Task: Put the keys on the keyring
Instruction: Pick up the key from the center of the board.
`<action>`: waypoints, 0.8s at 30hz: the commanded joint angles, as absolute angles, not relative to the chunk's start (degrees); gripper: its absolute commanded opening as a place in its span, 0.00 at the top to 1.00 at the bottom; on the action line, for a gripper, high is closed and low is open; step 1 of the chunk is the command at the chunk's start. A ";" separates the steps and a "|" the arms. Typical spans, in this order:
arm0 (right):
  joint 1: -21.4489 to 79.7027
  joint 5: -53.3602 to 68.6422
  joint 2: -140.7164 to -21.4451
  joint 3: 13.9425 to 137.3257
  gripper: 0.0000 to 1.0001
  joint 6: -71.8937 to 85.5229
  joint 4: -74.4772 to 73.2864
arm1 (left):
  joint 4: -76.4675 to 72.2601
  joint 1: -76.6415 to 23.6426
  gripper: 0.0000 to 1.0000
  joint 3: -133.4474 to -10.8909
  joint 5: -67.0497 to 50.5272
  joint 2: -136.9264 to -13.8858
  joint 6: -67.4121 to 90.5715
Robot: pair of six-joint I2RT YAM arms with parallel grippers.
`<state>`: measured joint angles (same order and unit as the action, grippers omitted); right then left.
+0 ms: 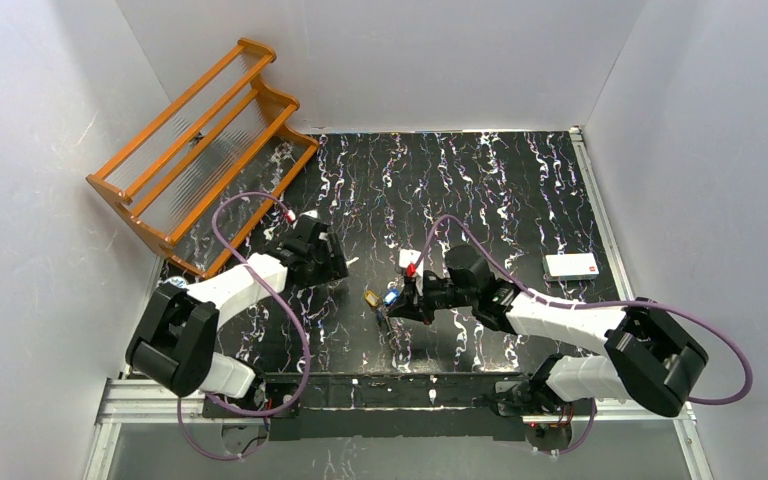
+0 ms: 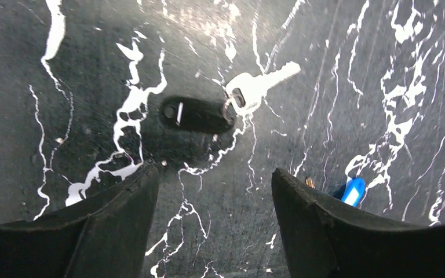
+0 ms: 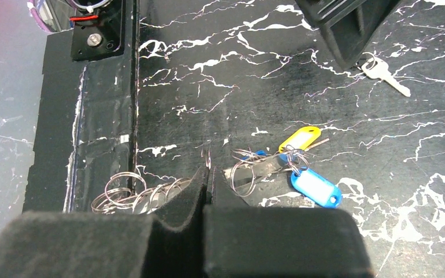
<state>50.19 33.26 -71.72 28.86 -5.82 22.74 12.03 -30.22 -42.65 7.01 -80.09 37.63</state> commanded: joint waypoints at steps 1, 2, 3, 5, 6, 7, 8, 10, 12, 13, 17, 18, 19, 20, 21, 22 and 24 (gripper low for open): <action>49.88 35.38 -73.28 32.67 0.99 -5.07 21.07 | 10.25 -25.27 0.34 -43.78 0.45 -81.00 41.24; 49.92 35.71 -73.68 33.00 0.99 -5.14 20.78 | 9.45 -24.64 0.37 -43.77 0.11 -81.11 41.79; 49.92 36.02 -74.04 33.25 0.99 -5.14 20.60 | 8.64 -24.27 0.42 -43.77 0.06 -81.36 42.05; 49.87 36.45 -74.69 34.01 0.99 -5.34 19.90 | 8.05 -23.81 0.49 -44.36 0.00 -82.62 42.13; 49.90 36.52 -75.03 34.35 0.99 -5.39 19.52 | 8.50 -23.55 0.54 -45.09 0.00 -84.08 41.94; 49.90 36.47 -75.31 34.64 0.99 -5.44 19.12 | 9.24 -23.29 0.57 -46.12 0.00 -85.36 41.69; 49.91 36.54 -75.62 34.89 0.99 -5.53 18.81 | 10.12 -23.13 0.57 -47.15 0.00 -86.74 41.36; 49.92 36.71 -76.07 35.42 0.99 -5.61 18.28 | 11.49 -22.92 0.58 -49.48 -1.55 -89.43 40.30; 49.92 36.94 -76.35 35.71 0.99 -5.38 17.92 | 11.99 -22.70 0.58 -51.29 -2.42 -91.65 39.14; 49.88 36.99 -76.43 35.84 0.99 -5.36 17.73 | 12.02 -22.69 0.58 -51.93 -2.80 -92.40 38.73; 49.91 36.75 -76.20 35.88 0.99 -5.66 17.37 | 12.02 -22.75 0.64 -54.42 -3.28 -94.88 37.21; 49.86 36.70 -76.16 35.84 0.99 -5.78 17.25 | 12.26 -22.76 0.66 -54.93 -3.49 -95.52 36.92; 49.91 36.58 -76.07 35.90 0.99 -5.88 17.09 | 12.49 -22.69 0.67 -55.43 -3.69 -96.32 36.61; 49.90 36.56 -76.03 35.88 0.99 -5.93 16.90 | 12.84 -22.68 0.68 -55.81 -3.69 -96.85 36.36; 49.92 36.53 -75.96 35.87 0.99 -6.09 16.76 | 13.17 -22.68 0.68 -56.11 -3.53 -97.46 36.16; 49.92 36.48 -75.90 35.86 0.99 -6.21 16.59 | 13.38 -22.70 0.69 -56.33 -3.44 -97.92 35.98; 49.92 36.52 -75.71 35.89 0.99 -6.47 16.23 | 13.61 -22.70 0.69 -56.56 -3.45 -98.55 35.82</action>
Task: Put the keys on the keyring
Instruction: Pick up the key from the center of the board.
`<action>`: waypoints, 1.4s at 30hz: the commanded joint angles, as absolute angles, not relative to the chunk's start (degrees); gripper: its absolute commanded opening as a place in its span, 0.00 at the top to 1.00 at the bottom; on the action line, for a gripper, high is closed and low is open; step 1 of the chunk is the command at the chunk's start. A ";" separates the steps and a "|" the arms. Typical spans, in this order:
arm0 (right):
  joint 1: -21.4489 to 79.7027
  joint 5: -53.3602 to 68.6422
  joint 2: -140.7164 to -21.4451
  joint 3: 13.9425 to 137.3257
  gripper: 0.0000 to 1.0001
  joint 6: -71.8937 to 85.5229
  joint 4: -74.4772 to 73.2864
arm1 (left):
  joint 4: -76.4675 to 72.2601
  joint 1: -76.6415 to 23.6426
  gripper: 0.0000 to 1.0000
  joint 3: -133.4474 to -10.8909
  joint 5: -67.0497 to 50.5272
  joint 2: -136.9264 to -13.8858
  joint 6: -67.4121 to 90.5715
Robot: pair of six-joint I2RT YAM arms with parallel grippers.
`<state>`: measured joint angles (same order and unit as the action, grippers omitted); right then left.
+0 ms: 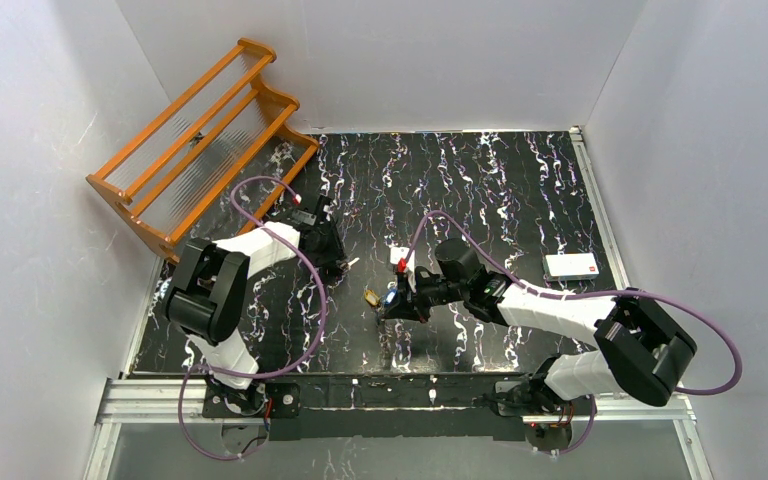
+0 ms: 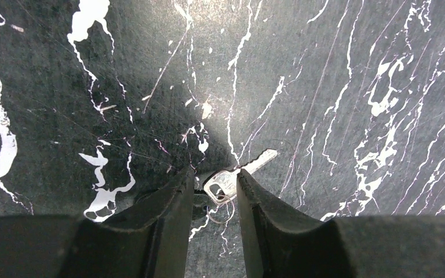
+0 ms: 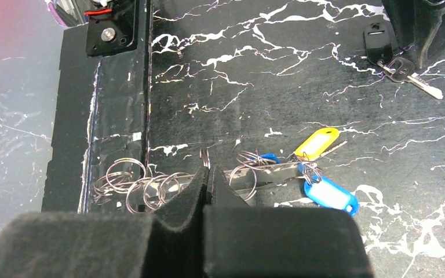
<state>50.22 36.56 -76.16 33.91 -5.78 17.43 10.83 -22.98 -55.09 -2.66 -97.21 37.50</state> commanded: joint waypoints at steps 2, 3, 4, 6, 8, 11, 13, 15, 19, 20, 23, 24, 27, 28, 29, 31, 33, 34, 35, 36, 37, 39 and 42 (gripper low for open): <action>49.91 36.48 -75.65 35.89 0.99 -6.50 16.10 | 13.58 -22.70 0.68 -56.67 -3.98 -98.55 35.60; 49.91 36.48 -75.67 35.82 0.99 -6.50 16.09 | 13.57 -22.68 0.67 -56.61 -4.22 -98.35 35.38; 49.92 36.47 -75.67 35.87 0.99 -6.48 16.08 | 13.56 -22.68 0.65 -56.50 -4.33 -98.02 34.99; 49.88 36.43 -75.67 35.86 0.99 -6.50 15.97 | 13.61 -22.73 0.63 -56.36 -4.81 -97.01 34.01; 49.92 36.46 -75.75 35.92 0.99 -6.50 16.00 | 13.57 -22.81 0.63 -56.24 -5.34 -95.90 32.57; 49.91 36.40 -75.93 36.04 0.99 -6.49 15.99 | 14.47 -23.52 0.61 -56.36 -4.31 -94.62 30.01; 49.92 36.37 -76.03 36.25 0.99 -6.50 15.86 | 16.48 -24.60 0.60 -57.37 -1.71 -94.67 28.07; 49.91 36.41 -76.22 36.34 0.99 -6.50 15.67 | 19.25 -26.10 0.59 -58.90 2.05 -95.51 26.18; 49.90 36.19 -76.16 36.57 0.99 -6.50 15.18 | 24.95 -30.02 0.59 -62.58 9.60 -97.84 22.66; 49.91 36.10 -76.12 36.59 0.99 -6.50 14.99 | 25.75 -31.11 0.59 -63.22 11.35 -98.29 22.07; 49.92 35.99 -75.94 36.56 0.99 -6.50 14.85 | 26.88 -34.39 0.59 -64.67 15.07 -99.23 20.78; 49.92 35.95 -75.94 36.55 0.99 -6.50 14.79 | 27.25 -35.06 0.59 -65.10 15.86 -99.49 20.75; 49.92 35.89 -75.94 36.60 0.99 -6.53 14.59 | 27.61 -36.57 0.60 -65.90 17.47 -100.20 20.30; 49.90 35.85 -75.95 36.60 0.99 -6.57 14.59 | 27.73 -36.97 0.60 -66.16 17.75 -100.53 20.03; 49.89 35.86 -75.94 36.59 0.99 -6.56 14.59 | 27.85 -37.28 0.61 -66.34 17.90 -100.97 19.77; 49.92 35.86 -75.94 36.69 0.99 -6.59 14.43 | 28.22 -37.73 0.62 -66.74 18.52 -101.83 19.66; 49.92 35.86 -75.94 36.78 0.99 -6.59 14.33 | 28.46 -37.96 0.64 -66.93 18.88 -102.48 19.81; 49.92 35.85 -75.94 36.74 0.99 -6.59 14.30 | 28.53 -38.02 0.66 -66.94 18.89 -102.63 19.97; 49.92 35.78 -75.98 36.76 0.99 -6.59 14.25 | 28.48 -38.10 0.68 -66.89 18.96 -102.65 20.14; 49.88 35.85 -76.02 36.82 0.99 -6.59 14.24 | 28.51 -38.11 0.70 -66.86 19.05 -102.59 20.33; 49.91 35.94 -76.08 36.81 0.99 -6.59 14.24 | 28.40 -38.17 0.73 -66.83 19.19 -102.49 20.38; 49.92 36.14 -76.24 36.96 0.99 -6.59 14.24 | 28.31 -38.29 0.78 -66.76 19.62 -102.25 20.62; 49.92 36.33 -76.44 37.10 0.99 -6.50 14.17 | 28.28 -38.31 0.88 -66.63 20.65 -101.59 20.89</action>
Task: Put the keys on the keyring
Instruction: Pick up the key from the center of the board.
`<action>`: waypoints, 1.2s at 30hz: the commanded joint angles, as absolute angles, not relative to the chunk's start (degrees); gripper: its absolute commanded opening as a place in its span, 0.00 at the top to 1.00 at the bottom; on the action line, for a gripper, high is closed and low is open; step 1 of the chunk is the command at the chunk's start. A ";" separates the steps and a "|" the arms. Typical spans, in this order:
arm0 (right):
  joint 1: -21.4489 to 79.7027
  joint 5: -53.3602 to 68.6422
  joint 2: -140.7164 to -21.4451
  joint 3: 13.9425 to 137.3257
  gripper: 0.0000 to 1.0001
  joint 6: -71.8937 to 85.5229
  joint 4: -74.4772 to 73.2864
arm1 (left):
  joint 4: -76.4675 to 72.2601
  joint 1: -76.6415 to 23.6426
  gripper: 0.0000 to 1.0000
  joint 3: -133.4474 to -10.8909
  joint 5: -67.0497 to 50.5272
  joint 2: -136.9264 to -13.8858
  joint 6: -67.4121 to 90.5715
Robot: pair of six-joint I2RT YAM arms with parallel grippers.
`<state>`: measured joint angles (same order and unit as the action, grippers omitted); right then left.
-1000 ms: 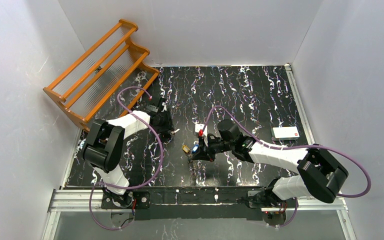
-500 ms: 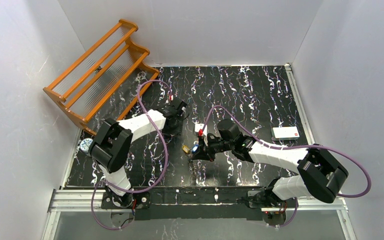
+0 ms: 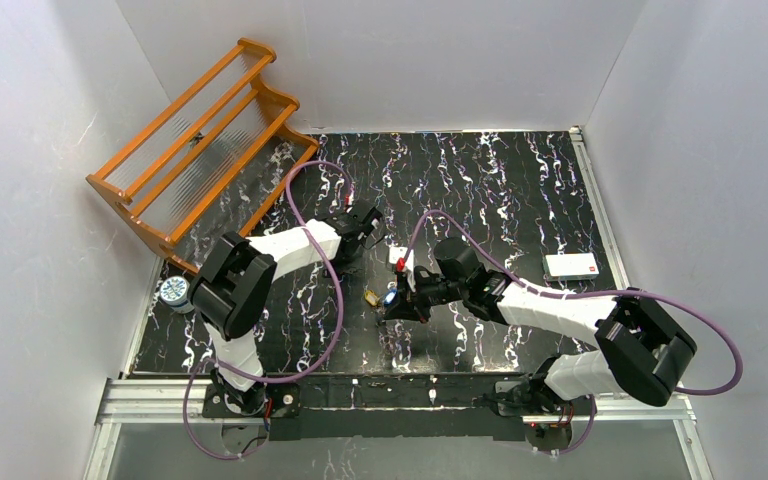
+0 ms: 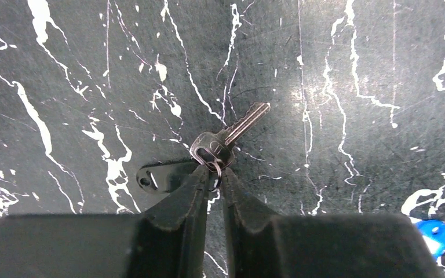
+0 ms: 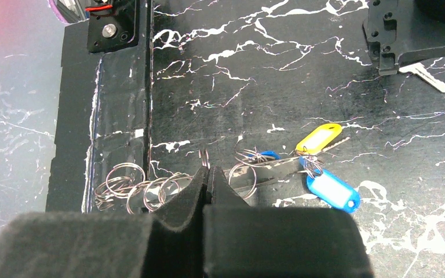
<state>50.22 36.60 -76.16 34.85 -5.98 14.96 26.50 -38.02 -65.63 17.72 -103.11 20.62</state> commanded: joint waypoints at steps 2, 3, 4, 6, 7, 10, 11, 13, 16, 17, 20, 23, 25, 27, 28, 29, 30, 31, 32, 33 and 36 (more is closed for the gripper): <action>49.92 36.43 -76.44 37.09 0.99 -6.58 14.11 | 28.04 -38.31 0.94 -66.47 20.74 -101.01 21.07; 49.92 36.47 -76.48 37.14 0.99 -6.59 14.07 | 27.89 -38.32 0.96 -66.37 20.68 -100.73 21.17; 49.92 36.45 -76.54 37.17 0.99 -6.67 13.99 | 27.69 -38.32 1.00 -66.30 20.45 -100.32 21.19; 49.88 36.57 -76.55 37.27 0.99 -6.76 13.81 | 27.40 -38.31 1.00 -66.12 20.26 -99.44 21.33; 49.88 36.63 -76.55 37.27 0.99 -6.77 13.73 | 27.36 -38.26 1.00 -66.08 20.03 -98.96 21.35; 49.92 36.69 -76.55 37.36 0.99 -6.77 13.71 | 27.17 -38.36 1.00 -65.98 19.45 -97.58 21.20; 49.87 36.73 -76.55 37.43 0.99 -6.77 13.71 | 27.17 -38.34 1.00 -65.93 19.23 -97.10 21.14; 49.88 36.82 -76.55 37.57 0.99 -6.77 13.63 | 27.16 -38.40 1.00 -65.52 18.87 -95.98 21.09; 49.90 36.85 -76.43 37.91 0.99 -7.01 13.46 | 27.02 -38.35 1.00 -64.95 18.04 -93.84 21.05; 49.92 36.81 -76.25 38.08 0.99 -7.09 13.38 | 26.84 -38.32 1.00 -64.70 17.71 -92.69 20.97; 49.88 36.50 -75.75 38.68 0.99 -7.44 13.32 | 25.83 -38.32 1.00 -63.22 16.49 -87.53 20.14; 49.90 36.03 -74.90 39.51 0.99 -7.60 12.95 | 24.48 -38.27 1.00 -61.47 14.63 -81.70 18.30; 49.86 35.53 -74.23 39.99 0.99 -7.79 12.76 | 23.27 -38.27 1.00 -60.16 12.60 -77.57 16.34; 49.86 34.33 -73.37 40.32 0.99 -7.86 12.87 | 22.86 -38.32 1.00 -59.12 11.40 -73.60 14.80; 49.87 33.46 -72.97 40.48 0.99 -7.95 12.91 | 22.63 -38.31 1.00 -58.44 11.17 -71.54 14.32; 49.85 32.54 -72.50 40.70 0.99 -8.01 12.95 | 22.26 -38.32 1.00 -57.75 10.98 -69.53 13.92; 49.89 31.70 -72.10 40.88 0.99 -8.10 12.92 | 21.98 -38.28 1.00 -57.22 10.71 -67.48 13.33; 49.92 30.58 -71.56 41.06 0.99 -8.12 12.84 | 21.48 -38.28 1.00 -56.54 10.22 -65.57 12.76; 49.92 29.56 -71.08 41.24 0.99 -8.17 12.86 | 20.88 -38.26 1.00 -55.91 9.42 -63.49 11.91; 49.88 28.35 -70.69 41.49 0.99 -8.21 12.85 | 20.29 -38.24 1.00 -54.91 7.54 -60.81 10.71; 49.84 25.23 -69.50 41.95 0.99 -8.74 12.96 | 18.18 -38.19 1.00 -52.68 1.71 -55.16 7.14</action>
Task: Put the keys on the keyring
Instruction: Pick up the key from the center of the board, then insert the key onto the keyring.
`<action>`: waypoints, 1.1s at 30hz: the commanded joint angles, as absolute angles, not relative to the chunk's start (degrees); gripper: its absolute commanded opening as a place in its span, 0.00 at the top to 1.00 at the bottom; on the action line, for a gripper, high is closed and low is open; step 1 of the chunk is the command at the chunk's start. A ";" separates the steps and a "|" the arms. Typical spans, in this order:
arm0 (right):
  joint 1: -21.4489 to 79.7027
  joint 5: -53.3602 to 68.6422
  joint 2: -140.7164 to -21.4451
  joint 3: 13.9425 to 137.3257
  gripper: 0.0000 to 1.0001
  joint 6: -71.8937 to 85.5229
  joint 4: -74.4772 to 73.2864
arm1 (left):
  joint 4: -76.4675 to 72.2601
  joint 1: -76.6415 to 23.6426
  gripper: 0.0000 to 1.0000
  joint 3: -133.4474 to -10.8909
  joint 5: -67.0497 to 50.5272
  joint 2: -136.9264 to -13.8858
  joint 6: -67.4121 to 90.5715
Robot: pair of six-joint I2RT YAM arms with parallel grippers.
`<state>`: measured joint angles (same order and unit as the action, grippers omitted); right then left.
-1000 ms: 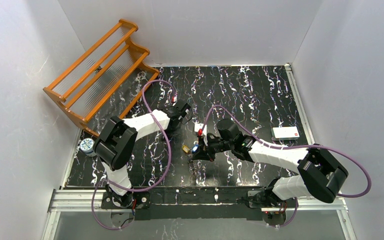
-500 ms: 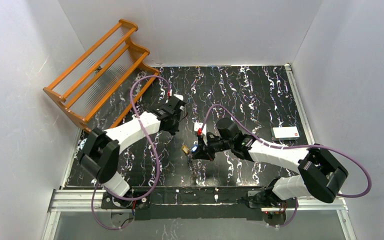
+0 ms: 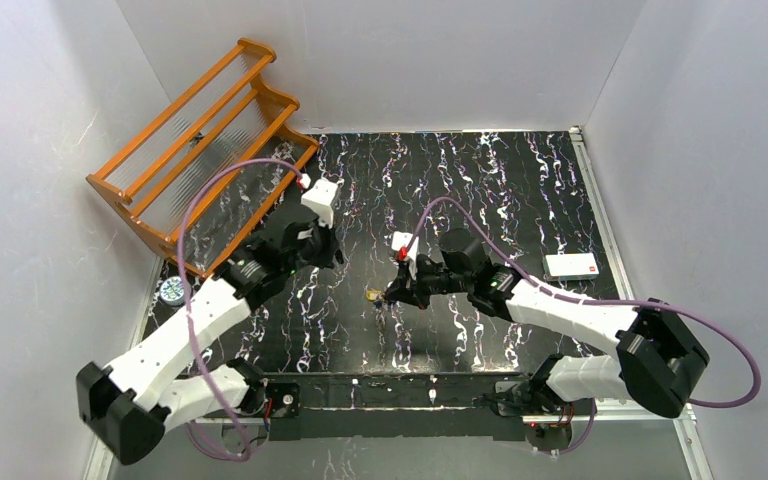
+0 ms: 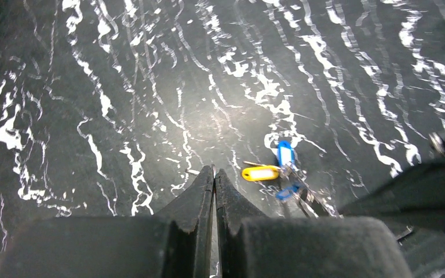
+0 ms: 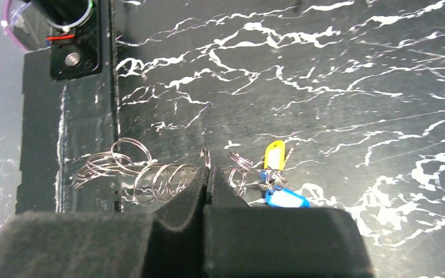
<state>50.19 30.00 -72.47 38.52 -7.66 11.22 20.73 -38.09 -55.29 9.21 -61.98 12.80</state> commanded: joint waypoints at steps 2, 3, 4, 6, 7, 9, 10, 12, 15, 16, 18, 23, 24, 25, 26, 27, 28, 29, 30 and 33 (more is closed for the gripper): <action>49.85 23.82 -68.91 42.22 0.99 -10.49 12.80 | 16.91 -38.19 1.00 -51.27 -2.39 -51.93 6.23; 49.88 23.21 -68.60 42.36 0.99 -11.46 12.52 | 16.29 -38.23 1.00 -50.62 -4.46 -50.67 5.90; 49.88 22.81 -68.35 42.55 0.99 -12.38 12.16 | 15.74 -38.23 1.00 -50.10 -6.58 -49.42 5.81; 49.91 21.98 -67.88 42.78 0.99 -13.87 11.75 | 14.50 -38.22 1.00 -49.04 -10.33 -47.68 6.14; 49.84 21.93 -67.72 42.80 0.99 -14.54 11.65 | 14.19 -38.18 1.00 -48.51 -12.11 -47.09 6.50; 49.90 21.64 -67.68 42.72 0.99 -15.32 11.65 | 13.33 -38.23 1.00 -47.72 -15.25 -46.69 7.49; 49.86 21.70 -67.71 42.59 0.99 -15.52 11.79 | 12.68 -38.23 1.00 -47.43 -16.54 -46.86 8.44; 49.87 22.44 -67.87 42.19 0.99 -15.79 12.60 | 11.27 -38.23 1.00 -46.81 -20.05 -47.83 10.56; 49.91 23.72 -68.63 41.19 0.99 -15.78 13.87 | 9.21 -38.21 1.00 -45.97 -25.38 -51.09 14.11; 49.87 24.03 -69.01 40.67 0.99 -15.63 14.43 | 8.95 -38.28 1.00 -45.70 -25.91 -52.01 15.18; 49.85 24.64 -70.03 39.63 0.99 -15.16 15.32 | 8.35 -38.37 1.00 -44.69 -26.50 -53.43 16.88; 49.88 26.79 -72.71 36.76 0.99 -14.01 16.73 | 3.92 -39.62 1.00 -39.35 -27.00 -52.59 18.16; 49.88 27.12 -73.02 36.17 0.99 -13.61 17.20 | 3.37 -39.97 1.00 -38.37 -27.23 -52.18 17.69; 49.90 27.46 -73.23 35.52 0.99 -13.10 17.71 | 3.22 -40.25 1.00 -37.73 -27.45 -51.64 17.11; 49.83 27.73 -73.34 34.99 0.99 -12.77 18.15 | 2.98 -40.67 1.00 -36.80 -27.80 -51.03 16.50; 49.84 27.88 -73.38 34.58 0.99 -12.36 18.59 | 2.61 -40.83 1.00 -36.11 -28.27 -50.41 16.03; 49.89 28.00 -73.37 34.02 0.99 -11.64 19.16 | 2.60 -40.91 1.00 -35.44 -28.60 -49.66 15.11; 49.91 28.08 -73.39 33.51 0.99 -11.30 19.68 | 2.68 -40.95 1.00 -34.93 -28.81 -48.90 14.35; 49.92 28.35 -73.42 33.15 0.99 -11.04 20.03 | 2.65 -40.99 1.00 -34.47 -28.28 -47.88 13.72; 49.84 28.90 -73.67 32.45 0.99 -10.29 20.82 | 2.16 -41.07 1.00 -32.78 -27.05 -45.75 12.52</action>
